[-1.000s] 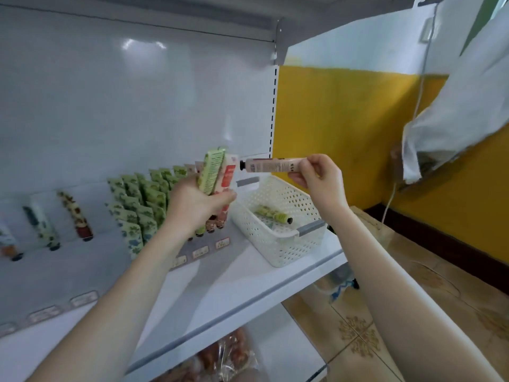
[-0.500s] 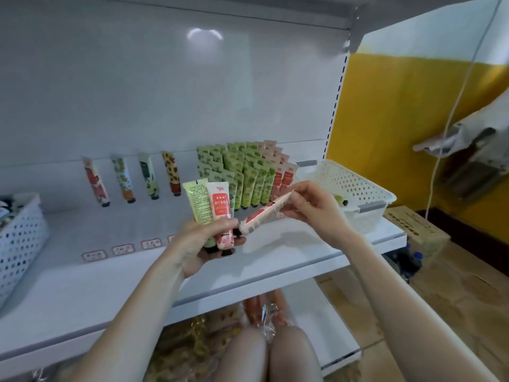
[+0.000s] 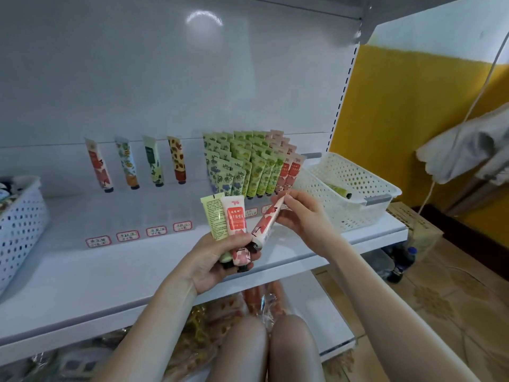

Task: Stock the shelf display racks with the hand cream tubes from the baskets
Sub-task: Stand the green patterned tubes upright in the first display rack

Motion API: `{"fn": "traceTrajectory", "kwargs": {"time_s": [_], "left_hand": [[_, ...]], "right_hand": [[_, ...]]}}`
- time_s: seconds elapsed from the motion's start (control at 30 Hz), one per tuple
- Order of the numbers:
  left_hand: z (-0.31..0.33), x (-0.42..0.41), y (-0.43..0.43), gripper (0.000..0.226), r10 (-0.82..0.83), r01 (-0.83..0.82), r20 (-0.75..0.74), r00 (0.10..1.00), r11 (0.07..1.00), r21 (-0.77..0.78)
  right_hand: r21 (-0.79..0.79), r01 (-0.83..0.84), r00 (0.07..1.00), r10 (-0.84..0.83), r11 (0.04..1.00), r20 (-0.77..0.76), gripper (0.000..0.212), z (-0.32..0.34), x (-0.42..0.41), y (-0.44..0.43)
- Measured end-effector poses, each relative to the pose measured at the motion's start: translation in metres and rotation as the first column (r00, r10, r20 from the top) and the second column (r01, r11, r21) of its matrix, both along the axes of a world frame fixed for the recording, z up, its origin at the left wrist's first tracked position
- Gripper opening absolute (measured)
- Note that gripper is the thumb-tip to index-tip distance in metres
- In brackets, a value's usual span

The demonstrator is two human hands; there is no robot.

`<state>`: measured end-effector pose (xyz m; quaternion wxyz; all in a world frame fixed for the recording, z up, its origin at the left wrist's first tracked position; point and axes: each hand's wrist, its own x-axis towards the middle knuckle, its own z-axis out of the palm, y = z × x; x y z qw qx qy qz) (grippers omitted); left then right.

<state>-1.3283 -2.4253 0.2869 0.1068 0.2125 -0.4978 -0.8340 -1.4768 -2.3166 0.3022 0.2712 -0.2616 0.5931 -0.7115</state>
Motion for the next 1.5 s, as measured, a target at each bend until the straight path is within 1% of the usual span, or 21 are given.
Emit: {"fn": "traceTrajectory", "kwargs": {"time_s": [0.1,0.2,0.3,0.33,0.43,0.57,0.7,0.77,0.83,0.9,0.93,1.07,1.13,1.27,1.37,1.5], "left_hand": [[-0.004,-0.002,0.0,0.025,0.036,-0.036,-0.001,0.999,0.998,-0.042],[-0.008,-0.003,0.0,0.018,0.083,-0.081,0.01,0.997,0.987,-0.137],[-0.011,-0.004,0.001,0.017,0.128,-0.128,-0.016,0.992,0.959,-0.252],[-0.012,-0.005,0.001,0.018,0.143,-0.143,-0.022,0.99,0.948,-0.285],[-0.015,-0.007,0.0,0.021,0.172,-0.173,-0.034,0.985,0.92,-0.352],[-0.021,-0.009,-0.001,0.022,0.195,-0.184,-0.012,0.981,0.902,-0.39],[-0.03,-0.012,-0.005,0.023,0.252,-0.234,0.012,0.968,0.914,-0.332],[-0.031,-0.013,-0.008,0.019,0.274,-0.259,0.012,0.962,0.922,-0.288],[-0.032,-0.014,-0.01,0.017,0.271,-0.262,0.001,0.962,0.93,-0.258],[-0.031,-0.015,-0.012,0.017,0.255,-0.251,-0.014,0.967,0.939,-0.234],[-0.031,-0.016,-0.012,0.017,0.251,-0.249,-0.019,0.968,0.942,-0.226],[-0.033,-0.02,-0.013,0.017,0.258,-0.256,-0.019,0.966,0.941,-0.219],[-0.035,-0.022,-0.014,0.018,0.265,-0.262,-0.013,0.964,0.942,-0.211],[-0.037,-0.024,-0.017,0.015,0.271,-0.269,-0.021,0.962,0.936,-0.225],[-0.037,-0.025,-0.02,0.017,0.285,-0.283,-0.02,0.958,0.936,-0.208],[-0.037,-0.027,-0.022,0.016,0.287,-0.284,-0.015,0.958,0.936,-0.206]], "right_hand": [[-0.037,-0.013,0.999,0.015,0.999,0.048,0.02,-0.001,0.003,-0.002],[-0.05,-0.009,0.997,0.013,0.999,0.07,0.015,-0.005,0.004,-0.003],[-0.037,0.013,0.996,-0.01,0.999,0.091,0.025,-0.012,0.006,-0.006],[-0.024,0.004,0.995,-0.002,1.0,0.104,0.024,-0.014,0.007,-0.007],[0.072,-0.064,0.993,0.056,0.995,0.1,0.01,-0.017,0.009,-0.008],[0.156,-0.076,0.994,0.062,0.985,0.091,0.005,-0.019,0.009,-0.01],[0.157,-0.027,0.997,0.014,0.987,0.081,0.003,-0.021,0.0,-0.011],[0.171,0.041,0.999,-0.046,0.984,0.024,0.007,-0.019,-0.009,-0.01],[0.212,0.148,0.983,-0.119,0.966,-0.143,0.011,-0.016,-0.021,-0.008],[0.233,0.265,0.931,-0.185,0.936,-0.316,0.016,-0.012,-0.035,-0.008],[0.22,0.315,0.905,-0.222,0.923,-0.363,0.017,-0.01,-0.042,-0.008],[0.165,0.465,0.833,-0.366,0.87,-0.415,0.012,-0.004,-0.073,-0.015],[0.146,0.492,0.812,-0.392,0.858,-0.433,0.013,-0.002,-0.086,-0.019],[0.173,0.482,0.798,-0.349,0.859,-0.492,0.013,-0.003,-0.099,-0.034],[0.218,0.483,0.782,-0.305,0.848,-0.543,0.02,-0.008,-0.103,-0.042],[0.245,0.469,0.775,-0.263,0.848,-0.575,0.022,-0.013,-0.106,-0.047]]}}
